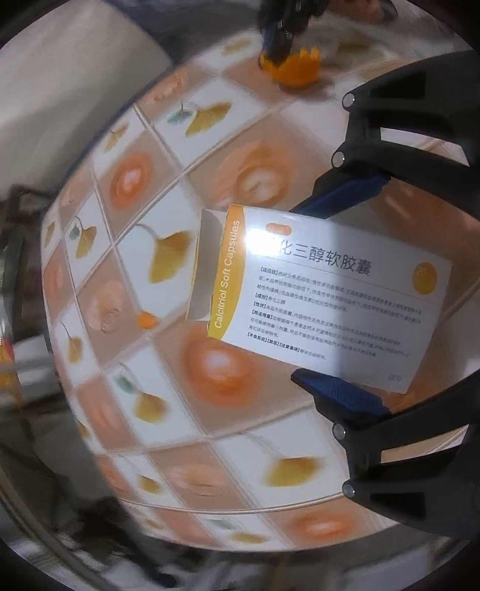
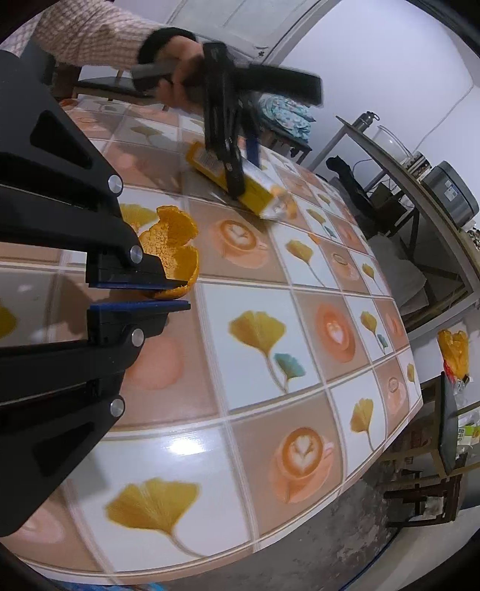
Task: Collect trash
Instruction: 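Grasp the white capsule box with the left tool while the right tool grasps the orange peel, then lift the capsule box with the left tool while the right tool lifts the orange peel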
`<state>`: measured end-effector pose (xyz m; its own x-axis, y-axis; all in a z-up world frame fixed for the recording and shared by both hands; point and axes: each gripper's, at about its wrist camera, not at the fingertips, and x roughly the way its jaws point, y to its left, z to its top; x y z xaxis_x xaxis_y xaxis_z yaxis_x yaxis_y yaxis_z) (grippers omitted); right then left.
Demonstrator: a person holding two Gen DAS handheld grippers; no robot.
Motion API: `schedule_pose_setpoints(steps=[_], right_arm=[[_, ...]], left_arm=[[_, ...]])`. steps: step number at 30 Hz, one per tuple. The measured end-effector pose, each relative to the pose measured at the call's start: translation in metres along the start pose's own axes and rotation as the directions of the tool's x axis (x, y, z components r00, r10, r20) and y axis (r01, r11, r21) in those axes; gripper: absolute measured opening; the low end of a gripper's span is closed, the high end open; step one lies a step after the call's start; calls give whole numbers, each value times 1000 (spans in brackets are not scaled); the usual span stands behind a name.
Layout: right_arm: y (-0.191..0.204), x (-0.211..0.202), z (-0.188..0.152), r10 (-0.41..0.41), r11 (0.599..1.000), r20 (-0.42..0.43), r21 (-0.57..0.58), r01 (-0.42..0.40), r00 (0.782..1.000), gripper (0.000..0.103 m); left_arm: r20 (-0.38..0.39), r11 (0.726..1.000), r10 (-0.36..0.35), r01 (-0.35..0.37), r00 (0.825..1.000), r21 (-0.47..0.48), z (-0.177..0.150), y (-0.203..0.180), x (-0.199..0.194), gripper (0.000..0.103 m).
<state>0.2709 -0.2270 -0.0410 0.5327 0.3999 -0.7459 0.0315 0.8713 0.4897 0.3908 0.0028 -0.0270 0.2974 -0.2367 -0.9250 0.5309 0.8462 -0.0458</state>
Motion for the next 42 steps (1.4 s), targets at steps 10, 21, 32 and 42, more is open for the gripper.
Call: schedule_pose_setpoints(steps=[10, 21, 32, 42], right_arm=[[12, -23, -61, -19, 999, -49, -32, 17, 999, 6], [25, -27, -74, -87, 994, -85, -73, 81, 993, 14], [33, -29, -78, -149, 985, -53, -99, 143, 987, 30], [40, -24, -77, -182, 977, -35, -120, 177, 983, 17]], left_arm=[[110, 976, -10, 34, 994, -214, -135, -15, -61, 78], [138, 987, 80, -59, 987, -151, -159, -47, -54, 83], [142, 979, 151, -129, 978, -155, -165, -57, -42, 83], [156, 977, 181, -159, 971, -144, -166, -63, -44, 77]])
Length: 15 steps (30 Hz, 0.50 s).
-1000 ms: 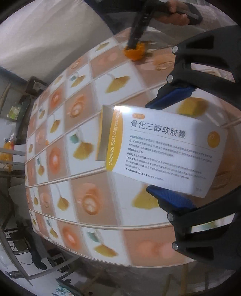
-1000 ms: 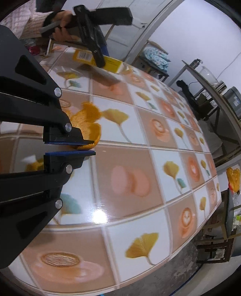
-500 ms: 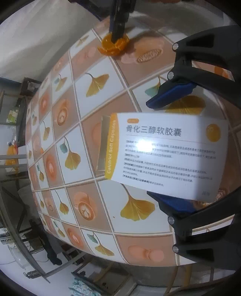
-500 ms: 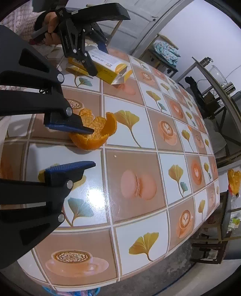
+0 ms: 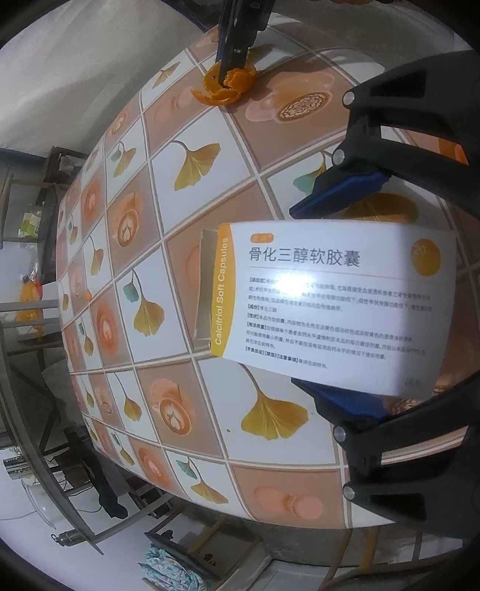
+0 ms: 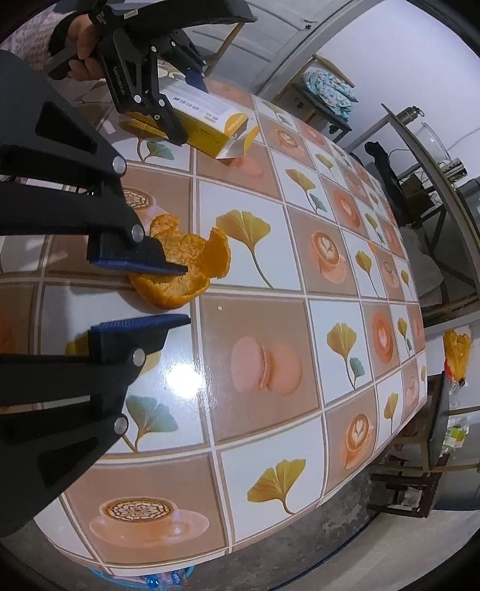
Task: Collect trash
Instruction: 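Lift the capsule box with the left tool while the right tool lifts the orange peel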
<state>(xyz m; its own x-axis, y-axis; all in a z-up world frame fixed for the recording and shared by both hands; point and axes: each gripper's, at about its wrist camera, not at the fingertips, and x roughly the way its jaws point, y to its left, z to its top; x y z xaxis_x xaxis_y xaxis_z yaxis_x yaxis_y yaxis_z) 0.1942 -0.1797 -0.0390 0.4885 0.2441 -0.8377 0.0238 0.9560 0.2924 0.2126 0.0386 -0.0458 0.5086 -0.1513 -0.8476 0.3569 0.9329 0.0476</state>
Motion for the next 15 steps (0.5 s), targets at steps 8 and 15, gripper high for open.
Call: schedule_pose_setpoints(steps=[8, 15], right_arm=[[6, -2, -1, -39, 999, 17, -33, 39, 999, 12], [5, -8, -2, -24, 1000, 35, -18, 25, 999, 7]], left_arm=[[7, 1000, 11, -11, 1000, 10, -1, -2, -2, 72], [28, 1000, 1, -1, 1000, 7, -2, -1, -8, 70]])
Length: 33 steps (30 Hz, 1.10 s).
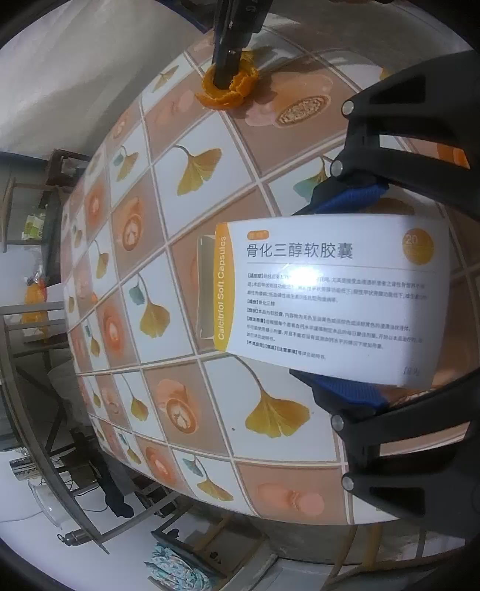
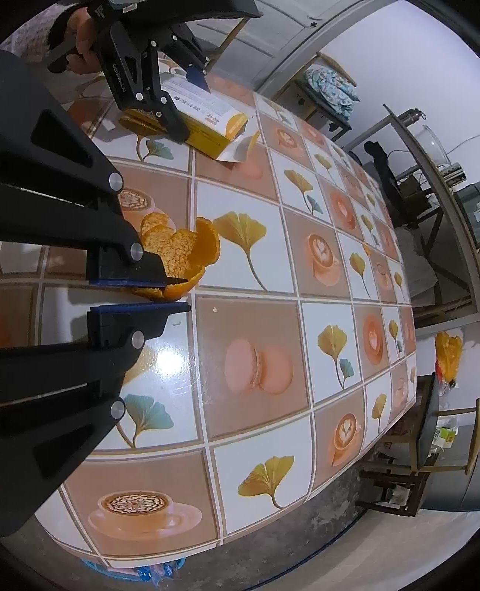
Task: Collect trash
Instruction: 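Lift the capsule box with the left tool while the right tool lifts the orange peel, then carry the capsule box and orange peel over the wastebasket with both tools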
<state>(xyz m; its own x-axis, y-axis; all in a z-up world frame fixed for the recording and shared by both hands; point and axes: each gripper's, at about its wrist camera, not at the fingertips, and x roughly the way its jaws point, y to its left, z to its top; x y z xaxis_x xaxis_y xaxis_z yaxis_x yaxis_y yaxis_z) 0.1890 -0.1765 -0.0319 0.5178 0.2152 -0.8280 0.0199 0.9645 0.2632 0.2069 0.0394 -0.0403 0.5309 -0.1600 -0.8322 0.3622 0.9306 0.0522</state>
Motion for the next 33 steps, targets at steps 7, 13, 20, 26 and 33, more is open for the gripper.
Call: schedule_pose_setpoints(steps=[7, 13, 20, 26, 33], right_arm=[[-6, -19, 2, 25, 999, 47, 34, -27, 999, 7], [-25, -38, -4, 34, 993, 100, 111, -45, 994, 7], [-79, -82, -32, -7, 966, 235, 254, -55, 972, 7], [-175, -137, -90, -184, 883, 312, 470, 17, 932, 7], [-299, -173, -198, -421, 653, 222, 747, 125, 879, 7]], left_arm=[[59, 998, -66, 67, 996, -15, 8, 1, -22, 69], [120, 988, -151, 146, 981, 51, 25, -18, -43, 69], [101, 932, -333, 312, 937, 182, 61, -83, -53, 69], [26, 835, -475, 442, 880, 327, 97, -186, -56, 69], [-261, 706, -550, 609, 793, 363, 141, -360, -11, 69]])
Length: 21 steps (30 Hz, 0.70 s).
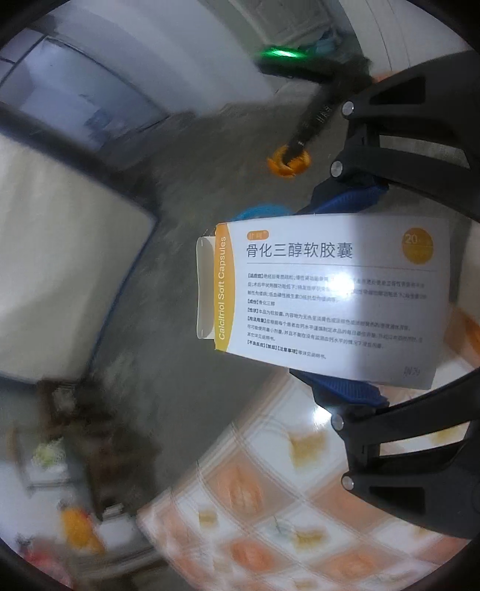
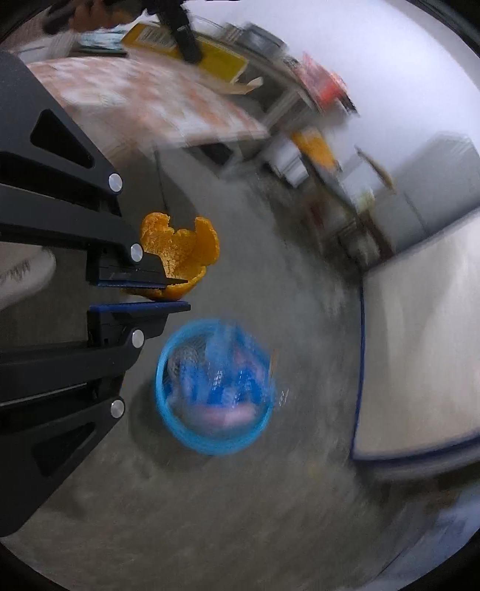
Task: Collect trash
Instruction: 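Carry the capsule box and orange peel over the wastebasket with both tools, then open both tools to drop the capsule box and orange peel into the wastebasket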
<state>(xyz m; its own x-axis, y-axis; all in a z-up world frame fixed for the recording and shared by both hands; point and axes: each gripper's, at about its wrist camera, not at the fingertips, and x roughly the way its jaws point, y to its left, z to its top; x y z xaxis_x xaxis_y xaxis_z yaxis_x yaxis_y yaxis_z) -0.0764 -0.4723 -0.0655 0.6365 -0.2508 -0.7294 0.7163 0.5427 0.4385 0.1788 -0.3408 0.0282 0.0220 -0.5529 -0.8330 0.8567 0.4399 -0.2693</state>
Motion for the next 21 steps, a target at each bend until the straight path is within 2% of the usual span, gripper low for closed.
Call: schedule_pose_setpoints(steps=[2, 5, 8, 10, 12, 14, 16, 17, 21], right_arm=[[-35, 11, -1, -40, 997, -21, 61, 41, 999, 7], [-81, 37, -5, -70, 988, -66, 133, 78, 995, 7], [-104, 64, -4, -83, 981, -102, 166, 99, 991, 7], [-111, 76, 0, -92, 979, -108, 171, 110, 990, 7], [-116, 94, 11, -103, 977, -110, 177, 121, 989, 7], [-117, 104, 15, -99, 977, -100, 182, 116, 990, 7], [-116, 113, 21, -114, 975, -92, 182, 130, 989, 7], [-118, 116, 21, -113, 974, -93, 184, 129, 989, 7], [-123, 130, 19, -122, 973, -115, 180, 142, 986, 7]], left_arm=[[-75, 1000, -10, 8, 997, -22, 24, -13, 41, 69], [-189, 999, -20, 11, 982, -49, 51, -36, 111, 69], [-277, 998, 8, -24, 961, -52, 66, -56, 181, 69], [-303, 997, 42, -61, 952, -53, 71, -61, 218, 70], [-340, 994, 26, -59, 940, -87, 78, -63, 257, 70], [-357, 992, -4, -40, 934, -117, 82, -64, 283, 74], [-373, 990, -25, -28, 927, -136, 85, -65, 305, 83], [-371, 989, -25, -30, 928, -143, 84, -65, 310, 83], [-367, 987, -48, -13, 929, -163, 81, -65, 303, 84]])
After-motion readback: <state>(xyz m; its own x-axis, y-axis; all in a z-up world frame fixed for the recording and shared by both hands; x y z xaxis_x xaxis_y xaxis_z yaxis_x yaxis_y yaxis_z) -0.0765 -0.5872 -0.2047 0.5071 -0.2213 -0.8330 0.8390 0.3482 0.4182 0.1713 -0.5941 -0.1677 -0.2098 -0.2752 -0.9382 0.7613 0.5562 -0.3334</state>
